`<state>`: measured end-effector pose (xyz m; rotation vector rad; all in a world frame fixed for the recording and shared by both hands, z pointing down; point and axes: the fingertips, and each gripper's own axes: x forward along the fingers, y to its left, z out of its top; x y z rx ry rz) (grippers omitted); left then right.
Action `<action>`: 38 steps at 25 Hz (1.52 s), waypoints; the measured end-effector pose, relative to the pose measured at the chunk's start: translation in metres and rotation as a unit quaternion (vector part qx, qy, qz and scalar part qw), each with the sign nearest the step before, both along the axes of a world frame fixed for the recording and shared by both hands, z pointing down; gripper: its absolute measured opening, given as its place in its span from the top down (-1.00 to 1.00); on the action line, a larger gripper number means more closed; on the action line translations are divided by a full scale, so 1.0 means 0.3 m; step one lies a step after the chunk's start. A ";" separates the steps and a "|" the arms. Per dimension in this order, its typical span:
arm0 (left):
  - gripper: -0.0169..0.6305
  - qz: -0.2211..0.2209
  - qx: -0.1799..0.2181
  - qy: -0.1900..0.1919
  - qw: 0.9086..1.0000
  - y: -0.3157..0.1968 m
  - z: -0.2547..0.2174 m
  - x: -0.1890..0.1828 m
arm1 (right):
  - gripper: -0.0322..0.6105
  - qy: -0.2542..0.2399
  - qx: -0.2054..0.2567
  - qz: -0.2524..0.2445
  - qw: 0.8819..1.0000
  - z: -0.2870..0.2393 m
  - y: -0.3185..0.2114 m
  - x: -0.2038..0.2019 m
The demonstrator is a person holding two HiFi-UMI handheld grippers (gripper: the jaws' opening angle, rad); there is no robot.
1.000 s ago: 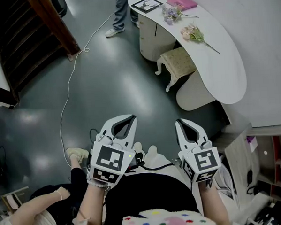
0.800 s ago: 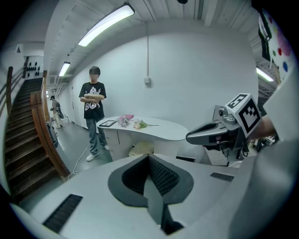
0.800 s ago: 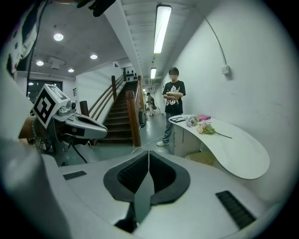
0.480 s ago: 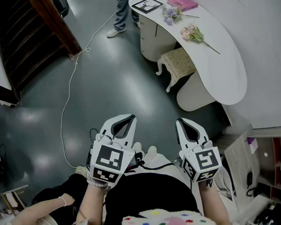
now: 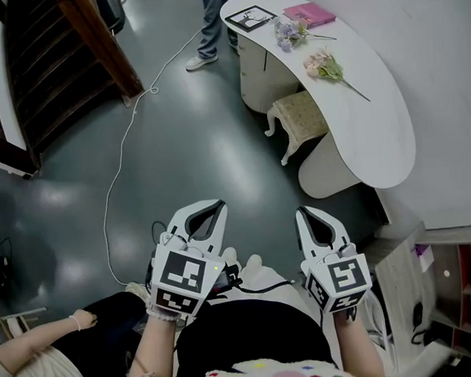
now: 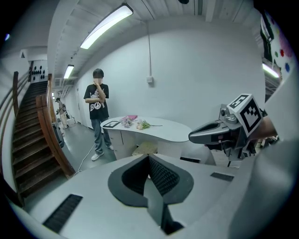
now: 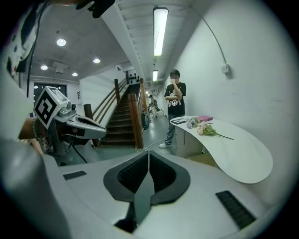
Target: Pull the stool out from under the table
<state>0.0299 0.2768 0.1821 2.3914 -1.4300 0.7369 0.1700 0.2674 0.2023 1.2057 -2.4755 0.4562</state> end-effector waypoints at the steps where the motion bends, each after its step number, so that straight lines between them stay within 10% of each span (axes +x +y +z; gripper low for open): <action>1: 0.90 -0.002 -0.001 0.000 1.000 0.004 0.001 0.007 | 0.79 0.000 -0.001 -0.002 1.000 0.002 0.001 0.007; 38: 0.90 0.027 0.037 0.004 0.999 -0.210 -0.026 -0.021 | 0.79 0.017 0.044 0.028 0.999 -0.030 -0.175 -0.018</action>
